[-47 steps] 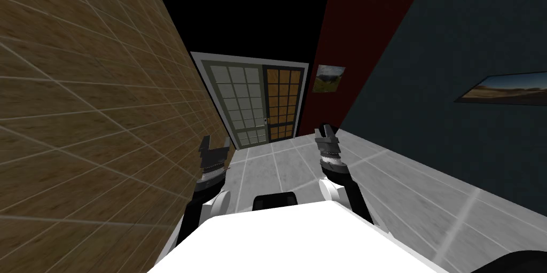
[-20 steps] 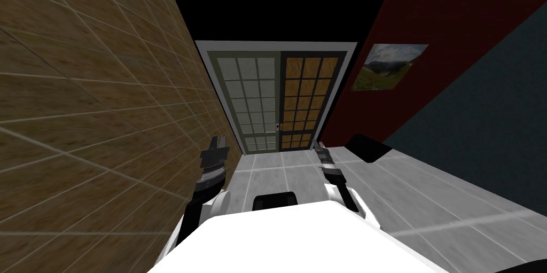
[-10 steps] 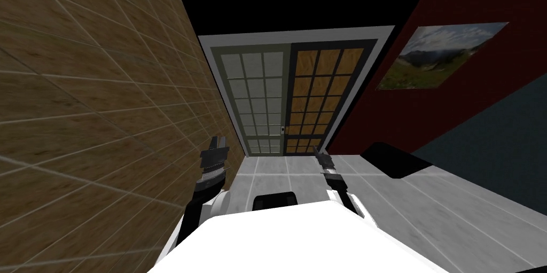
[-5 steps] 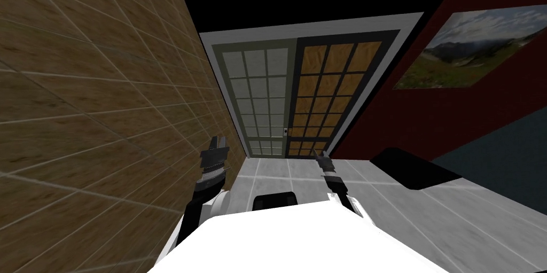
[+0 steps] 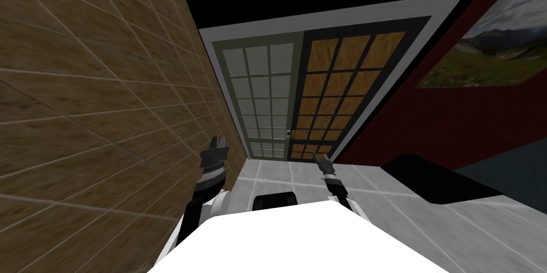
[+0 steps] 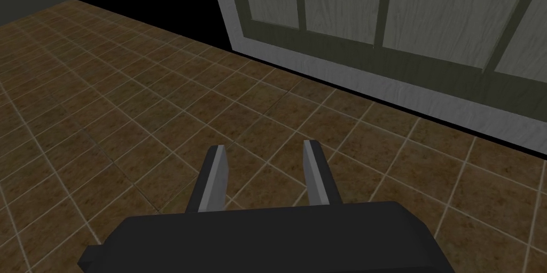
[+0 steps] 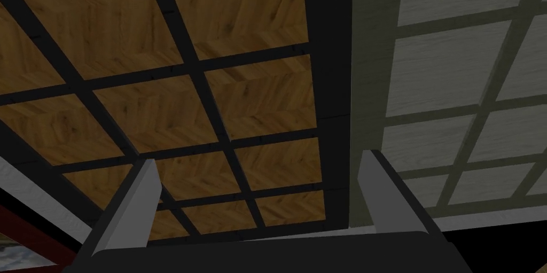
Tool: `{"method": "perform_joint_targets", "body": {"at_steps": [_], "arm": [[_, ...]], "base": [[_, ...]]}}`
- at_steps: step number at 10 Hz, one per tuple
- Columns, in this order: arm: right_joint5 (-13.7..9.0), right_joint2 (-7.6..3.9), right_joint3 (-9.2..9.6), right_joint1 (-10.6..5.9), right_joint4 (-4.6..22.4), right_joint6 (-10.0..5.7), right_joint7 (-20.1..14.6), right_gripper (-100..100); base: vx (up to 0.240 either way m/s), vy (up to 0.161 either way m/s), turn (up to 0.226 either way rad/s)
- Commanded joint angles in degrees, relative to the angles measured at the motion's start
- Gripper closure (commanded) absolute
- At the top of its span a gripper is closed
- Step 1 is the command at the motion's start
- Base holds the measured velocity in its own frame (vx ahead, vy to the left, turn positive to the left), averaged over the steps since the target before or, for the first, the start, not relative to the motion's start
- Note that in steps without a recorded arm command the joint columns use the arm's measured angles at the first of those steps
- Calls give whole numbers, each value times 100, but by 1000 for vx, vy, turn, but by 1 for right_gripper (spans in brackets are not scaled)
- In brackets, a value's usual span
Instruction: Pull the door open
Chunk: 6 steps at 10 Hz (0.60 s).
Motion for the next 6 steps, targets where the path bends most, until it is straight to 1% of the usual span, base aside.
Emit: {"method": "perform_joint_targets", "body": {"at_steps": [1,6], "arm": [[83,54,-69,-35,173,-62,173,-100],[304,164,-282,-174,696,-195,598,-100]], "base": [[97,-6,65],[105,6,57]]}}
